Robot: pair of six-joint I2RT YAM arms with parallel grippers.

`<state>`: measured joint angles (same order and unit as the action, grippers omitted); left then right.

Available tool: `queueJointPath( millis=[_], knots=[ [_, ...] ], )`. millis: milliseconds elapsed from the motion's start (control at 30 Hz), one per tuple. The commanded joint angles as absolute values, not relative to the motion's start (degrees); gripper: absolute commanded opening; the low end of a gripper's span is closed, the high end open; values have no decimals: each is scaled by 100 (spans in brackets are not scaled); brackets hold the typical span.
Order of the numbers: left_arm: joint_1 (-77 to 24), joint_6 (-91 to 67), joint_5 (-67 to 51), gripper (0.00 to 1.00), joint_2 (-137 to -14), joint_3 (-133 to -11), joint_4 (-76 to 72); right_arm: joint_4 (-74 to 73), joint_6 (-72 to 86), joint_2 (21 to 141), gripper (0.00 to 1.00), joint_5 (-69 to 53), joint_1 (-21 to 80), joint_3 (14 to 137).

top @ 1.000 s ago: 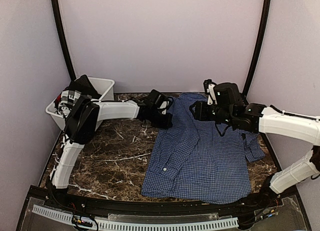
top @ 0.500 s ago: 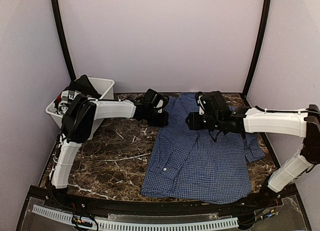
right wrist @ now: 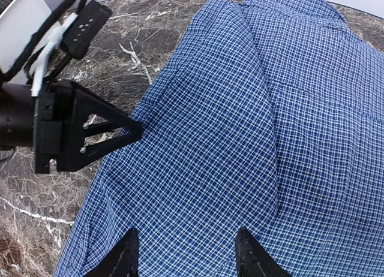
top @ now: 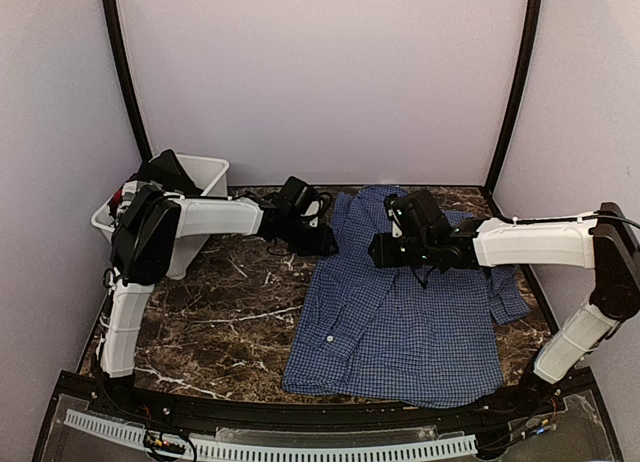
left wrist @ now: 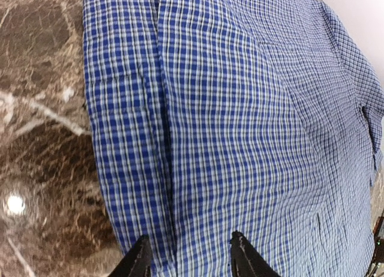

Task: Fold and stack the long sleeve shirts
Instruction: Adjust the sleeve at the center of the board, then move the 1/3-folded shirt to the center of the board.

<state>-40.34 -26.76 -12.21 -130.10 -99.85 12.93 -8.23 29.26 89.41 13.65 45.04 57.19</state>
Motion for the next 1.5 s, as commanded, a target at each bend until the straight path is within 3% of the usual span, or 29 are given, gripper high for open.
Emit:
queueJointPath(
  millis=[0, 333, 500, 600, 967, 1100, 1300, 1467],
  knots=[
    [-4025, -2746, -1444, 44, -12006, -9252, 1418, -491, 2973, 9105, 49, 1251, 4392, 5646],
    [-4030, -2686, -2594, 44, -10990, -7512, 1541, -273, 2778, 9425, 39, 1142, 4120, 5735],
    [-4082, -2554, -2571, 47, -10775, -6925, 1830, -225, 2632, 9826, 12, 917, 3985, 5857],
    [-4188, -2493, -2626, 50, -10748, -6800, 1849, -184, 2610, 10062, 4, 1044, 3956, 5864],
    [-4509, -2494, -2173, 45, -11119, -7074, 2091, -121, 2710, 10609, 0, 1207, 3846, 5659],
    [-4593, -2538, -2175, 38, -11266, -7200, 2051, -106, 2751, 10731, 0, 1213, 3774, 5580],
    [-4614, -2685, -1799, 2, -11276, -7185, 2162, -40, 2729, 10880, 0, 953, 3753, 5635],
    [-4530, -2918, -1477, 0, -10839, -6660, 2156, 167, 2746, 11191, 0, 437, 3752, 5921]
  ],
)
